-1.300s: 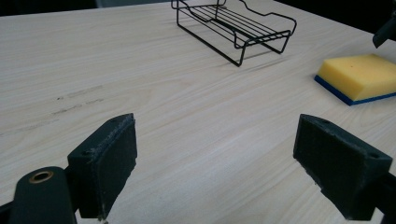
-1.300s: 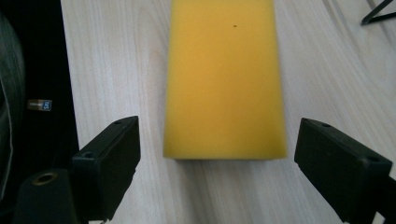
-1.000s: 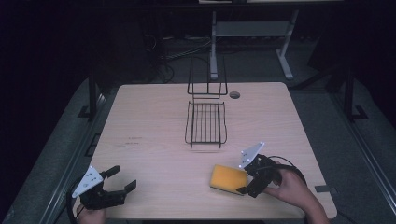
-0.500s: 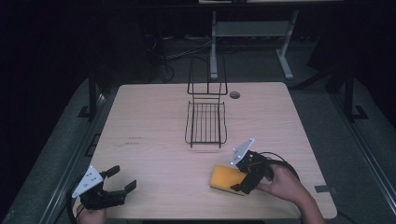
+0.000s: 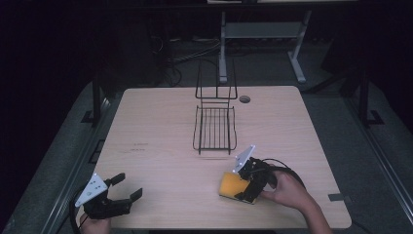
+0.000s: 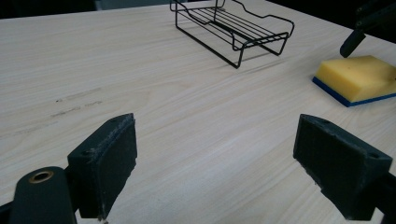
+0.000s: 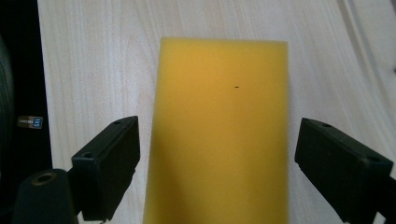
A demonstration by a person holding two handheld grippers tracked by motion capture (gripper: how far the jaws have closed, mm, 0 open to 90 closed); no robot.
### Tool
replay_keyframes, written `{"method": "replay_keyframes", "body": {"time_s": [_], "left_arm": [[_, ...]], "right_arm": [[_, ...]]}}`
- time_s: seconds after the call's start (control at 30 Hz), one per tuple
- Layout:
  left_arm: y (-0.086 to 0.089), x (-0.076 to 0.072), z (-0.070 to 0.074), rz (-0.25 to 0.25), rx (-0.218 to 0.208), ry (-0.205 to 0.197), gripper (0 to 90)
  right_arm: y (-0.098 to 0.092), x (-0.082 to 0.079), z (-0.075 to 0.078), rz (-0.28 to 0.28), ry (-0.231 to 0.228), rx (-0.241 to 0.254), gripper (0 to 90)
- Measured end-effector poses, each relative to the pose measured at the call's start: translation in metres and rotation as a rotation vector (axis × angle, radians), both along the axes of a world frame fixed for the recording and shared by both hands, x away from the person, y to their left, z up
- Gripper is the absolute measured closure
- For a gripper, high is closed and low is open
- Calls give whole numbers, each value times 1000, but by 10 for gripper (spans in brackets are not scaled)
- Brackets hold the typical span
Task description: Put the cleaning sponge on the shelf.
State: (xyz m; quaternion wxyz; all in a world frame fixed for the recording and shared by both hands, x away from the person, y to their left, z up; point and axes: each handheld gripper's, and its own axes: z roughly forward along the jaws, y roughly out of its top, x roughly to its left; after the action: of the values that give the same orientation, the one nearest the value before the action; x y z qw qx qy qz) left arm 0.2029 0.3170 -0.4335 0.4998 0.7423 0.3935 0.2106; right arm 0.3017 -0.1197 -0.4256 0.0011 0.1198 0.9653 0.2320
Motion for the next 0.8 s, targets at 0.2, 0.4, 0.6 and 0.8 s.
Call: {"method": "replay_keyframes", "body": {"time_s": [0.2,0.4,0.6,0.8], "left_arm": [[0,0,0,-2,0,1,129],[0,0,0,-2,1,0,128],[0,0,0,-1,0,0,129],[0,0,0,-2,1,0,128]], "right_arm": [[3,1,-6,-2,10,-3,138],[4,1,-11,-11,20,-3,138],[5,1,-15,-14,15,-21,138],[6,1,-19,-20,15,-18,138]]}}
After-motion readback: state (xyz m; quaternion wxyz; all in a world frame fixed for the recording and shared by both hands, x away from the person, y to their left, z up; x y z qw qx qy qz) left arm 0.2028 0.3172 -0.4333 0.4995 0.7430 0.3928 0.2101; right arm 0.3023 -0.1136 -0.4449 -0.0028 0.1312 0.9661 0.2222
